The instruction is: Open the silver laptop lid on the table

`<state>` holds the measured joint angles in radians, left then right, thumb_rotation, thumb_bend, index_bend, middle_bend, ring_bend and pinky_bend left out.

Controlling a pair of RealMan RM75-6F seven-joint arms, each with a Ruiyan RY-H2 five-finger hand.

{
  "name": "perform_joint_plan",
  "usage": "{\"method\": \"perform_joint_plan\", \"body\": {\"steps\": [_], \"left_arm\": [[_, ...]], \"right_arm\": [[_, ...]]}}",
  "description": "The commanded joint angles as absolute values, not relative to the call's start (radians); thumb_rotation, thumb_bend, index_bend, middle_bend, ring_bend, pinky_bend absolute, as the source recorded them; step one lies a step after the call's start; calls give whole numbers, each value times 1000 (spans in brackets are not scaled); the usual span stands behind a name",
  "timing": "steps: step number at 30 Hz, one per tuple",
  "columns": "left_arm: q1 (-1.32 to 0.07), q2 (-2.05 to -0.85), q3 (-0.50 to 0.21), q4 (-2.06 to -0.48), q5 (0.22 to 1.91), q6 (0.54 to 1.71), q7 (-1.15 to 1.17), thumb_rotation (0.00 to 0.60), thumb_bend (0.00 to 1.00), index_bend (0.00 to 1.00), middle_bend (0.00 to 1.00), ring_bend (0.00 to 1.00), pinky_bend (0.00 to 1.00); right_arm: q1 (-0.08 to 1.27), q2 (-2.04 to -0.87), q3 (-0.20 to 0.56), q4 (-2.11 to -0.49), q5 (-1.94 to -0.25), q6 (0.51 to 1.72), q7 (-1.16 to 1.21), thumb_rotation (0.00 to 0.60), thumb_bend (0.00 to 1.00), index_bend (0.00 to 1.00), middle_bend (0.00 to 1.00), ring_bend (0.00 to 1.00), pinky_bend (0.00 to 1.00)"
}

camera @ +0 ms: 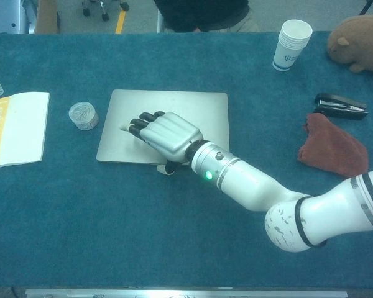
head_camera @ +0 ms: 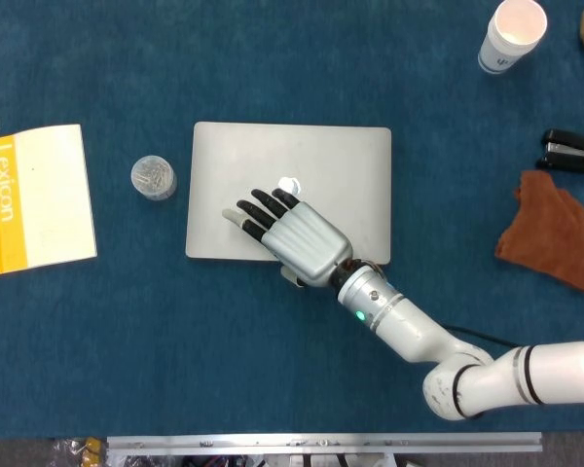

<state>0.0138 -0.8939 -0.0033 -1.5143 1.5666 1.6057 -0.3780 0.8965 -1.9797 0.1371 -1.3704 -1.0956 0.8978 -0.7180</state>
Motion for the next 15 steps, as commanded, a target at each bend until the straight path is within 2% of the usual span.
{"method": "perform_joint_plan", "body": {"steps": [1,15], "left_arm": [[15,-898,-3,-1508,1566,1605,-382,600,384,81,55,0,70],[15,-907,-3,-1487,1562,1598,-399,600,384,81,55,0,70]], "right_arm": [[901,-1994,140,-1348,-1093,900,-719,600,216,0,100,57,151],[911,-2031,141,-1284,-1093,892,-719,600,216,0,100,57,151]]}}
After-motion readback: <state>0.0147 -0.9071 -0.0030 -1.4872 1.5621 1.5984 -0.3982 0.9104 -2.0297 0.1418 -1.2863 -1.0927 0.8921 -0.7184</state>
